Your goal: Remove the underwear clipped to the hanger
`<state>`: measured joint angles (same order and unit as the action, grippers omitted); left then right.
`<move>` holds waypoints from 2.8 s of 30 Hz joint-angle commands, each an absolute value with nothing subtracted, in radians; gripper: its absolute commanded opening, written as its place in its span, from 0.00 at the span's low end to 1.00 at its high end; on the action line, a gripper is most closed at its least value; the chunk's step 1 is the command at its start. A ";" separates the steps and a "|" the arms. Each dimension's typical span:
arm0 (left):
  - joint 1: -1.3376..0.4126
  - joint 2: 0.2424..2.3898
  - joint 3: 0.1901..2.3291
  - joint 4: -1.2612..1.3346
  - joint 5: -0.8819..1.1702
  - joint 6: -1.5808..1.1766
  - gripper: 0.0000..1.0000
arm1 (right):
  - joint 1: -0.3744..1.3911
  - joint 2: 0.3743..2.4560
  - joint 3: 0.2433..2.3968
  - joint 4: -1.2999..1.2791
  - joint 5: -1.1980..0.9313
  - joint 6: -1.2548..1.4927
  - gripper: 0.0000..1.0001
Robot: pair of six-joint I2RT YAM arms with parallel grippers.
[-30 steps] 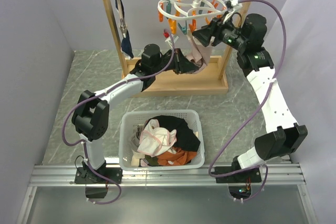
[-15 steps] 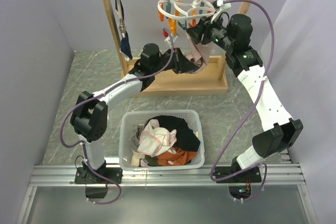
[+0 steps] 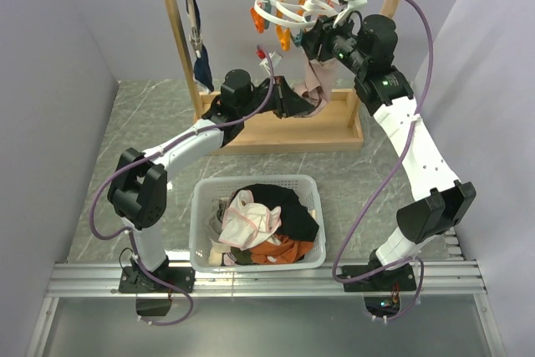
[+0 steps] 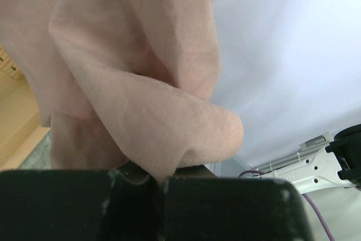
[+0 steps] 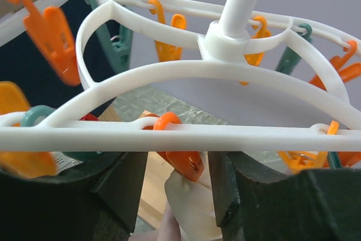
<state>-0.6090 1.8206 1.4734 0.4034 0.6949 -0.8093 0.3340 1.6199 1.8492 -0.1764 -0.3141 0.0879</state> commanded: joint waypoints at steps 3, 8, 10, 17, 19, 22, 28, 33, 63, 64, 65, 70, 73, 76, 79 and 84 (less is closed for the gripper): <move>-0.611 1.772 1.459 0.453 0.713 -0.818 0.01 | 0.347 1.618 1.907 -0.114 -0.276 0.098 0.43; -0.611 1.763 1.436 0.459 0.712 -0.821 0.01 | 0.350 1.603 1.881 -0.092 -0.250 0.110 0.18; -0.611 1.756 1.419 0.457 0.710 -0.818 0.01 | 0.348 1.601 1.881 -0.094 -0.247 0.112 0.11; -0.611 1.723 1.368 0.411 0.689 -0.792 0.01 | 0.348 1.603 1.899 -0.112 -0.230 0.127 0.00; -0.611 1.710 1.349 0.388 0.680 -0.779 0.01 | 0.348 1.600 1.901 -0.114 -0.229 0.139 0.00; -0.611 1.697 1.322 0.391 0.670 -0.778 0.01 | 0.348 1.594 1.898 -0.107 -0.216 0.159 0.05; -0.609 1.692 1.327 0.417 0.669 -0.796 0.01 | 0.357 1.574 1.835 -0.062 -0.172 0.195 0.43; -0.612 1.697 1.351 0.408 0.670 -0.793 0.01 | 0.370 1.537 1.763 -0.002 -0.127 0.218 0.49; -0.612 1.698 1.378 0.411 0.681 -0.798 0.01 | 0.568 1.562 1.692 0.164 0.390 0.020 0.46; -0.611 1.698 1.381 0.410 0.681 -0.796 0.01 | 0.568 1.566 1.693 0.167 0.385 0.017 0.44; -0.612 1.700 1.381 0.408 0.681 -0.795 0.01 | 0.566 1.566 1.697 0.170 0.380 0.017 0.42; -0.612 1.695 1.378 0.403 0.678 -0.790 0.01 | 0.566 1.572 1.713 0.173 0.368 0.021 0.16; -0.612 1.687 1.365 0.408 0.676 -0.793 0.01 | 0.568 1.572 1.723 0.167 0.367 0.020 0.00; -0.611 1.681 1.355 0.410 0.672 -0.795 0.01 | 0.565 1.575 1.742 0.146 0.368 0.025 0.00; -0.612 1.667 1.347 0.402 0.670 -0.787 0.01 | 0.566 1.572 1.755 0.120 0.370 0.040 0.00; -0.606 1.637 1.327 0.390 0.666 -0.779 0.01 | 0.549 1.552 1.793 0.028 0.305 0.095 0.66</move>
